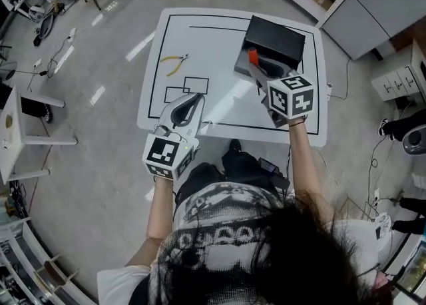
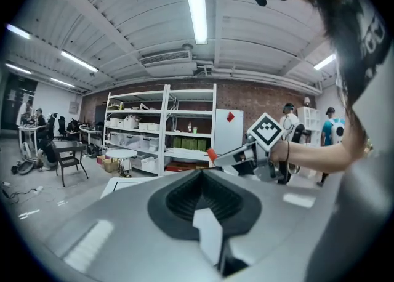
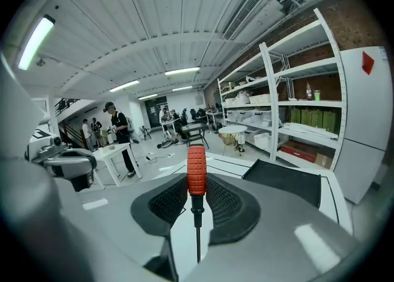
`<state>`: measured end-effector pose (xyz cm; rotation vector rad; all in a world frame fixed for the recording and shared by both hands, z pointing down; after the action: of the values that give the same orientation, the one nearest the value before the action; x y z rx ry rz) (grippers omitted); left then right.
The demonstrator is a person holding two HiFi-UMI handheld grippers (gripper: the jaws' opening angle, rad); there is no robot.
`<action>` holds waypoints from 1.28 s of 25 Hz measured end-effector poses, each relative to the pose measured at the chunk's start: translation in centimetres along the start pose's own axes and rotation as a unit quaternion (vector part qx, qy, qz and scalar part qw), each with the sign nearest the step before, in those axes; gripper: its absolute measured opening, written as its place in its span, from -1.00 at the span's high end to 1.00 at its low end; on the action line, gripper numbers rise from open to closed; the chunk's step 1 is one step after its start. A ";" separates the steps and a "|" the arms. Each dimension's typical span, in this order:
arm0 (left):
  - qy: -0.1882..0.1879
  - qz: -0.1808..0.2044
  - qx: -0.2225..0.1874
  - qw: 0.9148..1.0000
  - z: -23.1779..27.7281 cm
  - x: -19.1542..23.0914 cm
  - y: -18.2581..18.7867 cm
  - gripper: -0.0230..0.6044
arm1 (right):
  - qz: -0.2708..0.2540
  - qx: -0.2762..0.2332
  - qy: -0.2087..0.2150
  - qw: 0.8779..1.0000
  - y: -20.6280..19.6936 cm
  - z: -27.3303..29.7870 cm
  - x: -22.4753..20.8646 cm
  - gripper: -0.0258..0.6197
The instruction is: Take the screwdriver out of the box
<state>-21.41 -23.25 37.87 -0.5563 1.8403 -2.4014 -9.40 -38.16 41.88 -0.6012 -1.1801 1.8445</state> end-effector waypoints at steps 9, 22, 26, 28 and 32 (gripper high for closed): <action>-0.038 0.009 0.003 0.999 -6.1 0.0 -1.5 0.93 | 0.032 -0.013 -0.023 0.999 -1.1 -4.3 8.1 0.63; -0.076 -0.021 0.021 0.997 -12.3 1.0 -5.2 0.93 | 0.057 0.007 -0.054 0.997 -2.5 -7.6 16.3 0.63; -0.087 -0.032 0.013 0.996 -13.2 0.7 -5.6 0.93 | 0.053 0.017 -0.058 0.997 -3.0 -8.2 17.3 0.63; -0.089 -0.037 0.014 0.995 -13.5 0.7 -5.9 0.93 | 0.052 0.020 -0.058 0.997 -3.1 -8.4 17.9 0.63; -0.090 -0.050 0.016 0.995 -13.9 0.0 -6.6 0.93 | 0.054 0.022 -0.057 0.997 -3.8 -9.4 18.4 0.63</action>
<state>-24.79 -8.57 41.08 -0.8512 1.7364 -2.3461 -10.57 -17.12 41.95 -0.5494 -1.1977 2.0140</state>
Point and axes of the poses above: the fingertips, and each gripper's own axes: z forward along the fingers, x to its left, y out of its top, the point moved 2 cm from there along -z, backward along the fingers, and after that the axes turned 13 degrees about -z, right-handed, at the moved point
